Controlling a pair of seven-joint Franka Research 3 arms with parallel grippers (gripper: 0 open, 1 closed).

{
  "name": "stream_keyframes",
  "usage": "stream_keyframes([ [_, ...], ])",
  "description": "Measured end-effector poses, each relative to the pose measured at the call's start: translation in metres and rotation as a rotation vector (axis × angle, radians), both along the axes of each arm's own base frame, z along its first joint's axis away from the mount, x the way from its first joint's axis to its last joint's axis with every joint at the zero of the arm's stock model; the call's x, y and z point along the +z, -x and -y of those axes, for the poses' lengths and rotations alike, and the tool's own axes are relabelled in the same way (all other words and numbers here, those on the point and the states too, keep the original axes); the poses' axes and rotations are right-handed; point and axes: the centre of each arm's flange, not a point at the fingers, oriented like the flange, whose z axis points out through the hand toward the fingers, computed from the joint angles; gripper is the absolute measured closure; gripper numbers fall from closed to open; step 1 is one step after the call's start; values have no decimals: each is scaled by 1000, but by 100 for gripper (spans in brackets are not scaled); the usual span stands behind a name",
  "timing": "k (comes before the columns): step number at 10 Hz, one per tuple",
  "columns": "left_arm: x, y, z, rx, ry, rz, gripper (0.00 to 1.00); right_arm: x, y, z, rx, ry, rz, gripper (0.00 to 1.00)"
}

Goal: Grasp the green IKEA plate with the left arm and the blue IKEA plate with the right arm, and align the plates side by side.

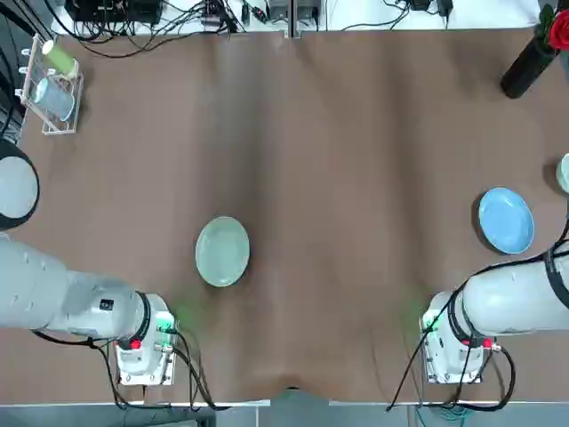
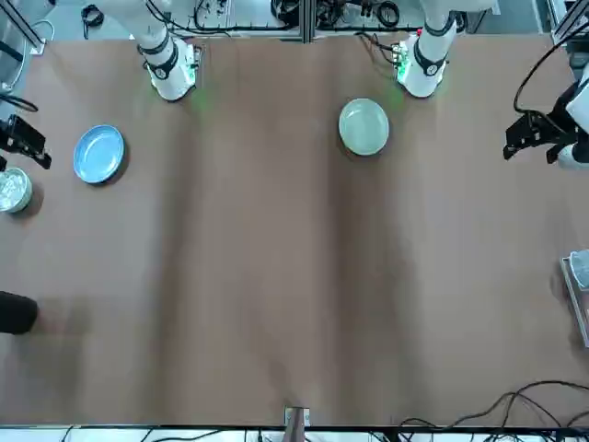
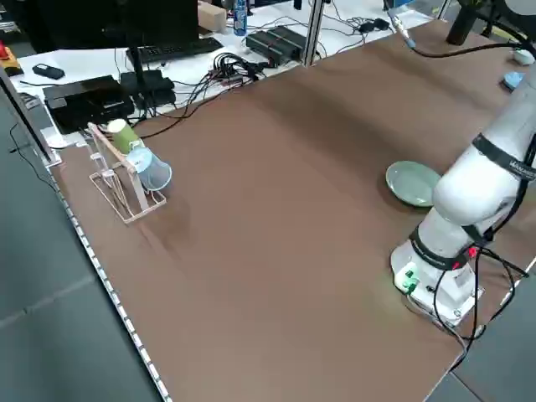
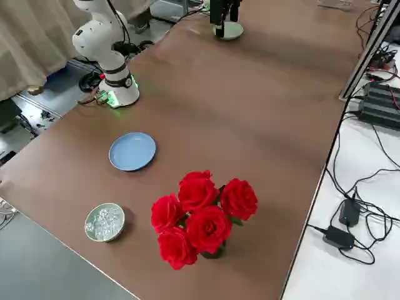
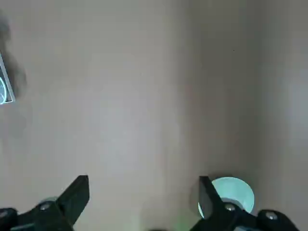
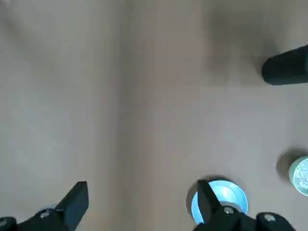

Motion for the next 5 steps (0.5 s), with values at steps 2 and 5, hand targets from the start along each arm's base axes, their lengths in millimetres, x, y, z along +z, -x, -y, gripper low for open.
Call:
stream_keyframes([
  [2, 0, 0, 0, 1, 0, 0, 0, -6, -2, 5, -9, -3, -14, 0],
  [5, -2, 0, 2, -7, -6, -6, 0, -21, -10, 6, -11, -3, -44, 0],
])
